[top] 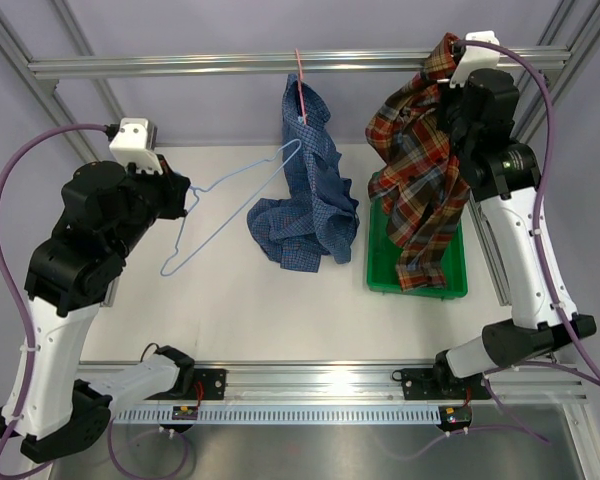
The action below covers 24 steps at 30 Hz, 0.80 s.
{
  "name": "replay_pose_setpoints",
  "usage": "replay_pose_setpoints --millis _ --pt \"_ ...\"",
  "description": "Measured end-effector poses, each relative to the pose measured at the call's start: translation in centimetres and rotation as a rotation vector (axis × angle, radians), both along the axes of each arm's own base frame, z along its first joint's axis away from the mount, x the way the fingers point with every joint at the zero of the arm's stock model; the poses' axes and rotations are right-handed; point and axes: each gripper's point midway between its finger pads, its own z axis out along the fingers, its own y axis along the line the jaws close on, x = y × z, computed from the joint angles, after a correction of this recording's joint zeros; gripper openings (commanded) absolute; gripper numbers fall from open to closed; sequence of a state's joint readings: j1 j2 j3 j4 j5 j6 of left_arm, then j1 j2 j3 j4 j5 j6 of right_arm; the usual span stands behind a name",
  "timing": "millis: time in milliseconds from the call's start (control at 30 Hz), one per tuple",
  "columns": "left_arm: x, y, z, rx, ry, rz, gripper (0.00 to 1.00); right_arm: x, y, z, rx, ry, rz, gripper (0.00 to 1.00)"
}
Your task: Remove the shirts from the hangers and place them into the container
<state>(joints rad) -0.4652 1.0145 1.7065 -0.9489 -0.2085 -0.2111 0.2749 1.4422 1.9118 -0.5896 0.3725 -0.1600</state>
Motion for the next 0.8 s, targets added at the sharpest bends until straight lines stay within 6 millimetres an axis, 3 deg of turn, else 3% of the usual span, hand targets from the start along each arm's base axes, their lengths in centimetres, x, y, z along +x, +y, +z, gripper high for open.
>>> replay_pose_setpoints --millis 200,300,367,433,633,700,800 --pt "0.0 -0.2 -0.1 0.000 0.003 -0.009 0.00 1.3 0.3 0.9 0.026 -0.009 0.010 0.00" --pt "0.0 -0.3 -0.4 0.002 0.010 -0.013 0.00 1.1 -0.1 0.0 0.062 0.000 -0.007 0.00" --pt "0.0 -0.3 -0.6 0.005 0.015 -0.014 0.00 0.7 -0.3 -3.0 0.101 0.035 -0.022 0.00" --pt "-0.1 -0.3 -0.6 0.004 0.014 -0.015 0.00 0.1 -0.3 -7.3 0.134 0.113 -0.040 0.00" --pt "-0.6 -0.1 -0.3 -0.003 0.002 -0.019 0.00 -1.3 -0.6 -22.3 0.187 0.415 -0.130 0.00" --pt "-0.6 -0.1 -0.3 -0.004 0.002 -0.022 0.00 -1.8 -1.1 -25.2 0.202 0.485 -0.172 0.00" --pt "-0.6 -0.2 -0.3 -0.004 0.004 -0.026 0.00 -2.3 -2.3 -26.8 0.227 0.525 -0.261 0.00"
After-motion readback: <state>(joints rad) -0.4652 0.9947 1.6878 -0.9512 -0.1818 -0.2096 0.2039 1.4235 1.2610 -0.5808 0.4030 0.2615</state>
